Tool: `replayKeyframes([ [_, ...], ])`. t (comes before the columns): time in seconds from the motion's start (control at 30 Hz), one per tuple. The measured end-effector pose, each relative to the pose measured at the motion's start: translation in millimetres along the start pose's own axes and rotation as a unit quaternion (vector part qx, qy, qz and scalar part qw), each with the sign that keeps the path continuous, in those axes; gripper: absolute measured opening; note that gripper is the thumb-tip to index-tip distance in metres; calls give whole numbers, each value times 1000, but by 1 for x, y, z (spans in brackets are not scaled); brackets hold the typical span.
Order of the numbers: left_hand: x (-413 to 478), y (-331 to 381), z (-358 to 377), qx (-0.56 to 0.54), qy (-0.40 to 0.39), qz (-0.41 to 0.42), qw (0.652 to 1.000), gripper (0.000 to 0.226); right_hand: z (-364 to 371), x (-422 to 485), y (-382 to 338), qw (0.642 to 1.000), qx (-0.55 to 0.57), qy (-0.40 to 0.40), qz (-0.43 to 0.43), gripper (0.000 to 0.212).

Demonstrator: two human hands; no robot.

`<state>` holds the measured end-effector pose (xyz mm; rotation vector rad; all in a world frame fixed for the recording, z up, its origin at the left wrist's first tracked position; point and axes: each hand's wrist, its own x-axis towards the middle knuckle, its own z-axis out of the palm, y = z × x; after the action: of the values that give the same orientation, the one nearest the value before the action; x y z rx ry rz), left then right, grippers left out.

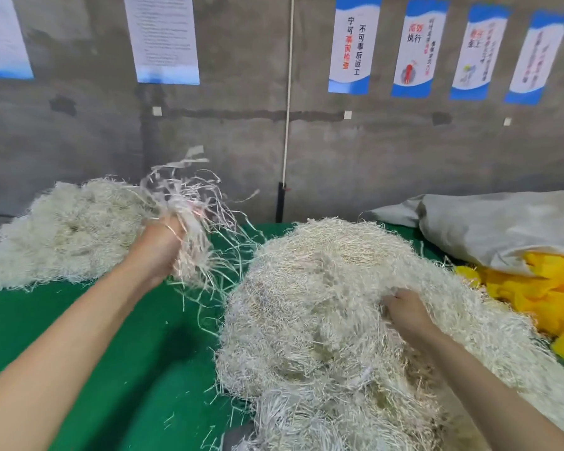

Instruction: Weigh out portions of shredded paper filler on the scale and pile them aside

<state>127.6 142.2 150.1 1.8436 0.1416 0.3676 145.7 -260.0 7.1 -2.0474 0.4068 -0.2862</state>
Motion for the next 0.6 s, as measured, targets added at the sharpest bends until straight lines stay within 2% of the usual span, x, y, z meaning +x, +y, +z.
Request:
replayKeyframes([
  [0.03, -4, -1, 6, 70, -4, 12, 998, 25, -2, -2, -10, 998, 62, -15, 12, 13],
  [0.1, -20, -2, 22, 155, -53, 33, 986, 23, -11, -8, -36, 989, 126, -71, 14, 36],
  [0.17, -37, 0, 36, 192, -142, 60, 969, 21, -22, -20, -62, 987, 70, -136, -44, 64],
  [0.23, -50, 7, 43, 217, -239, 74, 944, 8, -30, -51, -84, 976, 33, -187, -105, 84],
  [0.27, -53, 9, 46, 232, -291, 85, 924, 31, -33, -70, -92, 972, 33, -194, -125, 87],
  [0.33, -60, 12, 51, 232, -389, 82, 888, 71, -37, -105, -98, 970, 49, -156, -180, 77],
  [0.4, -65, 15, 56, 229, -432, 57, 870, 88, -38, -136, -92, 968, 72, -68, -231, 59],
  [0.47, -70, 14, 61, 267, -454, 83, 846, 99, -37, -165, -82, 962, 98, 12, -255, 52],
  [0.53, -78, 15, 66, 308, -473, 137, 814, 91, -30, -191, -74, 957, 68, 11, -281, 67],
  [0.6, -90, 18, 71, 294, -489, 181, 801, 64, -13, -207, -71, 949, -44, -54, -307, 96],
])
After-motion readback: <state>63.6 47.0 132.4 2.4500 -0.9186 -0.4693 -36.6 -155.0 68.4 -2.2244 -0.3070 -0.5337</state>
